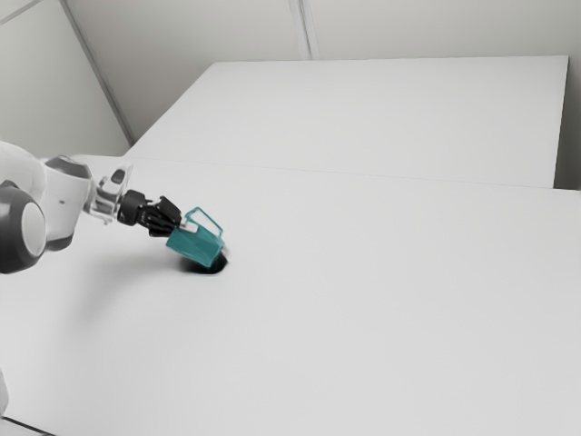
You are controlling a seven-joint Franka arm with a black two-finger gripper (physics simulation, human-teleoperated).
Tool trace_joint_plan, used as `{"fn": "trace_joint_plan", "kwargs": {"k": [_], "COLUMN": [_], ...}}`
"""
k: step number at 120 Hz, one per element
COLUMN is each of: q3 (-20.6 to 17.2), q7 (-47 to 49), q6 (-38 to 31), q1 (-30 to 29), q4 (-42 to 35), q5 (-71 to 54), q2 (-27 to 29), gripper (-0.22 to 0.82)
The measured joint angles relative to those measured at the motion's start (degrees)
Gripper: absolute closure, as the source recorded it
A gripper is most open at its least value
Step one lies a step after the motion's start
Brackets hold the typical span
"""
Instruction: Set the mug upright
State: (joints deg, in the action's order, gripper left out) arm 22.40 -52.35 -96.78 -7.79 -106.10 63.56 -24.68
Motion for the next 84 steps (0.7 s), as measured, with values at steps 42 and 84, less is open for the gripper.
{"fn": "trace_joint_plan", "kwargs": {"k": [42, 84], "q3": [-0.71, -3.62], "q7": [2.43, 9.96], "q6": [-0.09, -5.25], "q1": [2.26, 4.42], "q4": [0.01, 3.86], "q5": [-3.75, -21.29], "q2": [5.19, 6.96], "gripper": [0.77, 0.78]}}
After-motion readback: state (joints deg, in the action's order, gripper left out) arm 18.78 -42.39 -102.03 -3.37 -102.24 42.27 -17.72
